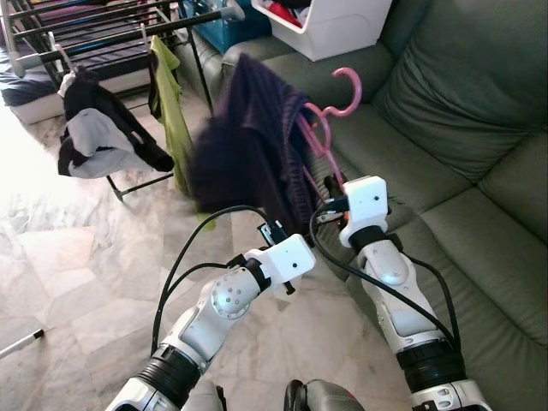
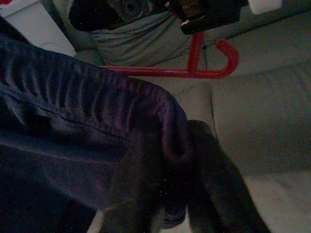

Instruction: Hang hanger

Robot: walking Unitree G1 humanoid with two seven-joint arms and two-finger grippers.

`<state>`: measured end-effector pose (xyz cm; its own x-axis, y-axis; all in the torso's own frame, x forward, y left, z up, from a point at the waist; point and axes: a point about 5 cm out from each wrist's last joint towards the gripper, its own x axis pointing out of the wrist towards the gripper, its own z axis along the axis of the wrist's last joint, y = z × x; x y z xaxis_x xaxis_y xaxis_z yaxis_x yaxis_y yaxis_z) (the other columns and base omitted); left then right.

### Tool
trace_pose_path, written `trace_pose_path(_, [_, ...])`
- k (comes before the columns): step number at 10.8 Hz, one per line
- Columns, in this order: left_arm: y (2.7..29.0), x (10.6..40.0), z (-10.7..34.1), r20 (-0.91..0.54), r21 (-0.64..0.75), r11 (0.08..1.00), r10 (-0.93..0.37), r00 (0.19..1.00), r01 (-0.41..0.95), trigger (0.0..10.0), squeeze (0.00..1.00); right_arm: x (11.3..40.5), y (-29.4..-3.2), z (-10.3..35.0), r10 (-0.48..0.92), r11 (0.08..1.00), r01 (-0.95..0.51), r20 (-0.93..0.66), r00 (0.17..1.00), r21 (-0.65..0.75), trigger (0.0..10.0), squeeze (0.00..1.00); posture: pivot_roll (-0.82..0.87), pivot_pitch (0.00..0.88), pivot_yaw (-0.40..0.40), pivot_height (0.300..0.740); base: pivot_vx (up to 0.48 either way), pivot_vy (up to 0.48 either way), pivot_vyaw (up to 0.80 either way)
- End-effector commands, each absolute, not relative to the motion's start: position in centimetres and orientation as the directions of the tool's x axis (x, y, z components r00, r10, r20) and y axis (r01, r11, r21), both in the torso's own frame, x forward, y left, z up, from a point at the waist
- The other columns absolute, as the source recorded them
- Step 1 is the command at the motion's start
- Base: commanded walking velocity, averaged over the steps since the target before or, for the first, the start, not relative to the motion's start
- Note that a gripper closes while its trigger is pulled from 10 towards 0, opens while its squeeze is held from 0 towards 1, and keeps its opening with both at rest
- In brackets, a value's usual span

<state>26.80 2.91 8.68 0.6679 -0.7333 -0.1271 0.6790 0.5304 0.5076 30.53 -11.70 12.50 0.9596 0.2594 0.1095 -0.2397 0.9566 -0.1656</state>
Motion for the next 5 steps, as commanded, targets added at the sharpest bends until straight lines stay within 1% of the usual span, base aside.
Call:
trace_pose_path(1, [2.59,26.22,7.9,-0.161,0.484,0.5,-0.756,0.634,0.718,10.0,1.0,30.71,-11.45,14.12,0.276,0.954,-0.244,0.202,0.939,-0.173,10.0,0.0,-0.05,0.069,-0.006,0.74,0.0,0.0,0.0])
trace_pose_path(4, [2.63,26.2,7.74,-0.169,0.47,0.495,-0.762,0.625,0.73,10.0,1.0,30.2,-11.09,14.25,0.338,0.937,-0.303,0.235,0.911,-0.172,10.0,0.0,-0.05,0.069,-0.008,0.74,0.0,0.0,0.0])
trace_pose_path(5, [2.85,26.16,7.78,-0.165,0.474,0.497,-0.761,0.628,0.727,10.0,1.0,29.82,-11.33,14.51,0.342,0.935,-0.297,0.272,0.899,-0.195,10.0,0.0,-0.05,0.07,-0.004,0.74,0.0,0.0,0.0])
